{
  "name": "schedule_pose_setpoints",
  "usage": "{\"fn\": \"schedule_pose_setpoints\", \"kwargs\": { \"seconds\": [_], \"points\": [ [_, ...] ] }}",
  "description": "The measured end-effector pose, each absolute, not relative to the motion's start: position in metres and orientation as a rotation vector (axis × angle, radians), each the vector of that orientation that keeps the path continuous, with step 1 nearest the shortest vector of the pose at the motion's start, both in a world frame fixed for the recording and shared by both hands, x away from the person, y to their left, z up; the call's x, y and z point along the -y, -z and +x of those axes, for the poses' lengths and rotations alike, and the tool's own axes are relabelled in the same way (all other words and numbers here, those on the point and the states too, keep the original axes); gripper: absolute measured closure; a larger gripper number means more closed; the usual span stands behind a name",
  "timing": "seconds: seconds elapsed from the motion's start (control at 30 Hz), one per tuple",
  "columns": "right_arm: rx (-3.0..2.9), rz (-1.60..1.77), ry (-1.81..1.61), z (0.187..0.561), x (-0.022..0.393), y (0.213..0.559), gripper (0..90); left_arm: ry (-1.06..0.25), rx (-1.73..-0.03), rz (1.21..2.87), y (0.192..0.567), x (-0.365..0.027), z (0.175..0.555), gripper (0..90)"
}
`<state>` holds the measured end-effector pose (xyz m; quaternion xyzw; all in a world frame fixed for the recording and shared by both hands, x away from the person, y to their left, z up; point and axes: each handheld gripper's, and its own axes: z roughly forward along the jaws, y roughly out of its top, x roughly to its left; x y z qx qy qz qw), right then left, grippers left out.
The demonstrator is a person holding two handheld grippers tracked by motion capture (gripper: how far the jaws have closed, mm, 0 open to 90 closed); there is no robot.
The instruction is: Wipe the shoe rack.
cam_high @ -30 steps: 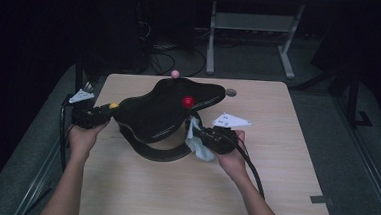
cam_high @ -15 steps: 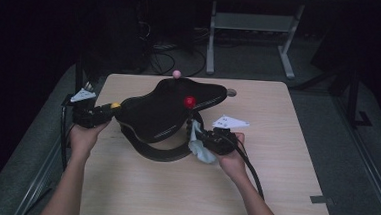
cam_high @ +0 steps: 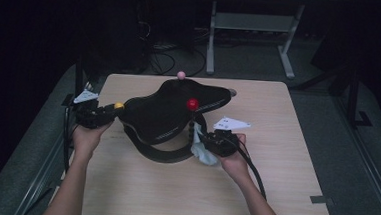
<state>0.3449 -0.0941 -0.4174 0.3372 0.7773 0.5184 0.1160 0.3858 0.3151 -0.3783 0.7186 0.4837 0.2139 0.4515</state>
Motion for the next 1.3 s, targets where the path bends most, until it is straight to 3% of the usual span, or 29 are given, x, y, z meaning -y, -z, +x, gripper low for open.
{"fn": "schedule_pose_setpoints", "kwargs": {
  "seconds": [0.2, 0.47, 1.3],
  "points": [
    [-2.259, 1.01, -1.52, 0.344, 0.1, 0.419, 80.8, -0.523, -1.178, 1.796, 0.376, -0.311, 0.389, 59.3],
    [-2.284, 1.067, -1.521, 0.343, 0.091, 0.437, 80.9, -0.564, -1.149, 1.766, 0.366, -0.327, 0.365, 58.3],
    [-2.426, 0.998, -1.502, 0.333, 0.011, 0.466, 80.9, -0.598, -1.012, 1.764, 0.389, -0.317, 0.273, 55.8]
  ]
}}
